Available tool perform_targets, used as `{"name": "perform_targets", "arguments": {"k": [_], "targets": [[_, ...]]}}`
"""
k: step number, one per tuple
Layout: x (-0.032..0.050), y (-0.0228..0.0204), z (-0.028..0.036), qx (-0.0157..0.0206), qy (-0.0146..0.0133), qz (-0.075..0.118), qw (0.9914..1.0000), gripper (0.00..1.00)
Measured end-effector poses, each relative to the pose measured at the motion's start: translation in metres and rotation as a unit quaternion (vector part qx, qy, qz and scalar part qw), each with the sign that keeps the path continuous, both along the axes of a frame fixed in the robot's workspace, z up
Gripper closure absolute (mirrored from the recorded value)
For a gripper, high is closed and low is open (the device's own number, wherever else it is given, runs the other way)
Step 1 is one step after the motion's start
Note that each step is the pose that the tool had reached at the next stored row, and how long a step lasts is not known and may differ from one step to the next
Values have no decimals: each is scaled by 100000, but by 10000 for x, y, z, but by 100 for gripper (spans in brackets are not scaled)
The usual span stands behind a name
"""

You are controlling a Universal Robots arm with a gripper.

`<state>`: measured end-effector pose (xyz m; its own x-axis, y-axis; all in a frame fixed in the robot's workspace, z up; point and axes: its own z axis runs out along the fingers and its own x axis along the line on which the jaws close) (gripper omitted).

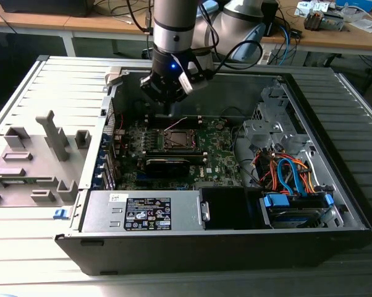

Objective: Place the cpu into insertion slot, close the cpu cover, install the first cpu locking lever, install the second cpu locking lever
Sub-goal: 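Install the first cpu locking lever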

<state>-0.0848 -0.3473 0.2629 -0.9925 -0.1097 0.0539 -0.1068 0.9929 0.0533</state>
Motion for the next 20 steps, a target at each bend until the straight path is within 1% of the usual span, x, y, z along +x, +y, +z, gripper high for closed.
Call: {"name": "perform_targets", "arguments": {"k": [4,5,6,7,9,10,14,15,19,20], "targets": [[2,0,-1,11,-34,9,100000,89],[2,0,-3,4,-314,9,100000,89],[2,0,-4,-41,-1000,9,99995,89],[1,0,-5,-114,-2001,6,99980,89],[1,0,-6,-196,-3335,11,99944,89],[1,0,-8,-191,-4216,6,99911,89],[2,0,-7,-195,-4401,9,99903,89],[1,0,-7,-244,-4440,-7,99901,89],[3,-24,-15,-297,-4445,-264,99900,89],[2,-26,-22,-316,-4448,-684,99898,89]]}}
